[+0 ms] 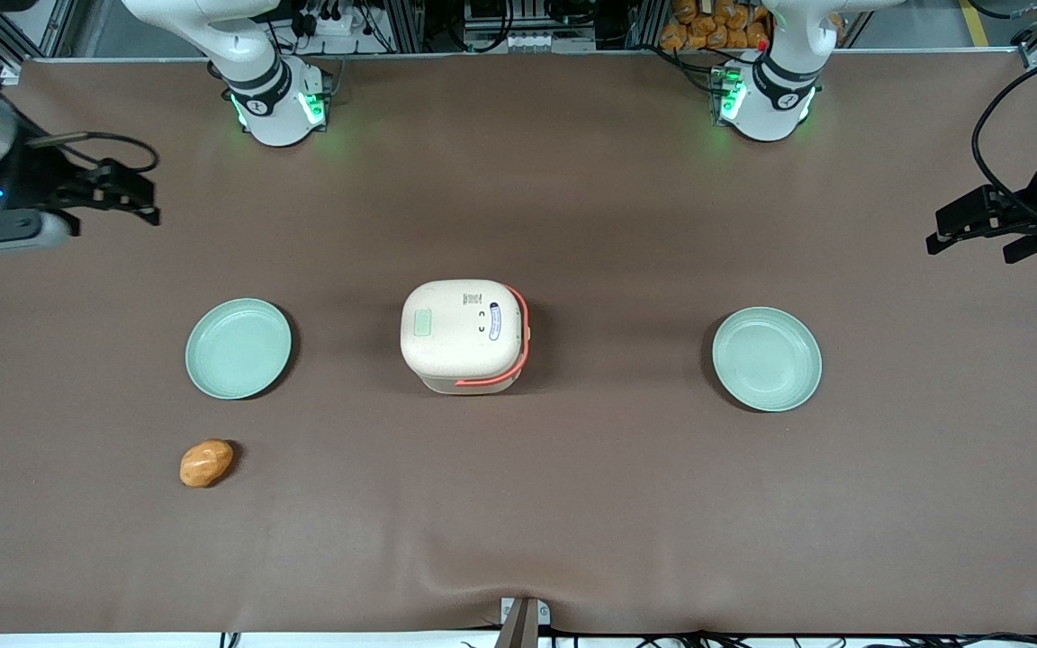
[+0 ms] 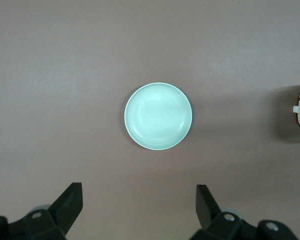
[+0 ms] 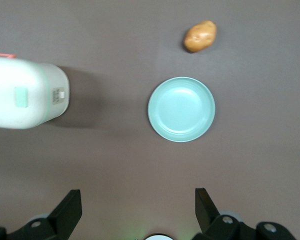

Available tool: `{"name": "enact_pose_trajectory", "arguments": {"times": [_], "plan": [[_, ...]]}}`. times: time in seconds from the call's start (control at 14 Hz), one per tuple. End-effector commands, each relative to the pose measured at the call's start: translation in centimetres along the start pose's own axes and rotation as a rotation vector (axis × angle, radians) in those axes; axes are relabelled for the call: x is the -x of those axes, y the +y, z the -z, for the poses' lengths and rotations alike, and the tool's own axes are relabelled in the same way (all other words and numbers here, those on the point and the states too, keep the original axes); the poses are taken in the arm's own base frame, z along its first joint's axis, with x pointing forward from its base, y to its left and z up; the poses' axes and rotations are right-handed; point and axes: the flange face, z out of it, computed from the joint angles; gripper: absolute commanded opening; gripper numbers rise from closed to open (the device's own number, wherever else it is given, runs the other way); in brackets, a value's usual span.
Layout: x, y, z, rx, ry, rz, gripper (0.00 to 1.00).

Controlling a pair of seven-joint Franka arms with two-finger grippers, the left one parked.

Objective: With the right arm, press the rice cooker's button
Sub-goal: 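Move the right gripper over the rice cooker lid above its button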

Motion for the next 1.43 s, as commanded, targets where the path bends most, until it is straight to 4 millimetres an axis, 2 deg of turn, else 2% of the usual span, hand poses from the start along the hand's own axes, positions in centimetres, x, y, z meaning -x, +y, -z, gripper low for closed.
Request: {"name": "enact_pose_trajectory", "arguments": {"times": [0.0, 0.14, 0.36, 0.71, 0.79, 1.0, 1.21, 1.36], "plan": [[0.1, -3.9, 0.1, -0.007, -0.004, 0.081, 1.00], [0.0, -7.1, -0.6, -0.018, -0.017, 0.113, 0.84], [-0.6, -11.6, -2.7, -0.126, -0.074, 0.031, 0.60], [-2.0, -16.9, -6.3, -0.160, -0.107, 0.075, 0.04], [-2.4, -18.2, -7.3, -0.160, -0.099, 0.090, 0.00], [-3.9, -21.2, -10.8, -0.154, -0.104, 0.119, 0.00], [-5.9, -23.1, -14.9, -0.151, -0.100, 0.124, 0.00], [-7.2, -23.7, -16.8, -0.155, -0.075, 0.120, 0.00]]}}
